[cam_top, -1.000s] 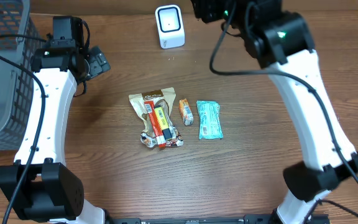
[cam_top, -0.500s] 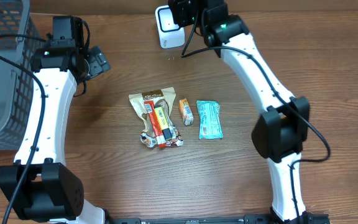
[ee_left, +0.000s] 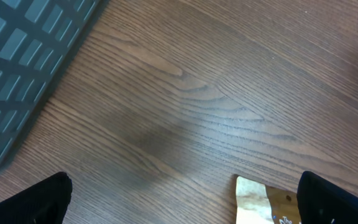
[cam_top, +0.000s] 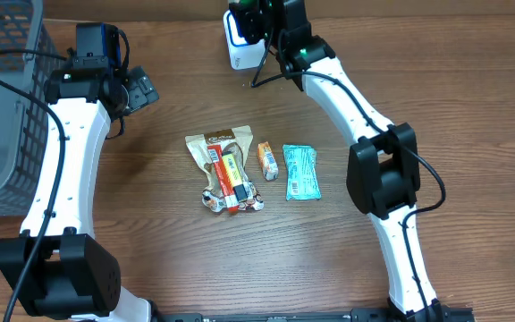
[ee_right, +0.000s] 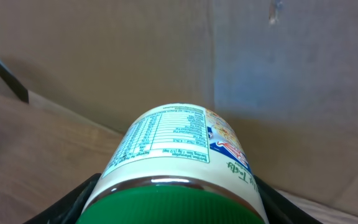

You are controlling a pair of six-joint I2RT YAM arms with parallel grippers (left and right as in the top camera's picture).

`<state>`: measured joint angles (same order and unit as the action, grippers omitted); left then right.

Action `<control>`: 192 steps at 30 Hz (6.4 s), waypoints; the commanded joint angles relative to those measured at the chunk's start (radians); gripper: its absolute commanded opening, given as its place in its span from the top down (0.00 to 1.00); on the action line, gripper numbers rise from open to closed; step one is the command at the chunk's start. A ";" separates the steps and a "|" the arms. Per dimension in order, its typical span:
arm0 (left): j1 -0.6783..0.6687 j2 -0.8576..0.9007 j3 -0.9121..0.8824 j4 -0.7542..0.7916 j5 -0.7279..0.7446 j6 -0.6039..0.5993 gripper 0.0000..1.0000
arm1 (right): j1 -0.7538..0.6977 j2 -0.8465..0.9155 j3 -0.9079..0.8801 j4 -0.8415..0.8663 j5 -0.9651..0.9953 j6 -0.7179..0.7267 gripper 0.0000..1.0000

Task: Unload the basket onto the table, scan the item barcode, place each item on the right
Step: 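Carry the green jar up to the white barcode scanner, then hold the jar's label facing the scanner window with the right gripper, then move the jar right and set it down on the table, then release the jar and move the right gripper left over the orange box, then lower the open right gripper down onto the orange box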

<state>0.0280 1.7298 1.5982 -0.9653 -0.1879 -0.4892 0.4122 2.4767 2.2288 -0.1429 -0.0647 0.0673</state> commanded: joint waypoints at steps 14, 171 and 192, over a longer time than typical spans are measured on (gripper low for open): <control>0.004 -0.009 0.006 0.001 -0.002 0.022 0.00 | -0.001 0.157 0.010 0.209 0.004 0.196 0.96; 0.004 -0.009 0.006 0.001 -0.002 0.021 0.00 | 0.086 -0.366 -0.507 -1.017 -0.206 0.064 0.55; 0.004 -0.009 0.006 0.001 -0.002 0.022 0.00 | 0.086 -0.366 -0.507 -1.017 -0.230 0.064 0.54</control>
<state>0.0280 1.7298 1.5982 -0.9653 -0.1879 -0.4892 0.4980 2.1181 1.7275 -1.1641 -0.2829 0.1303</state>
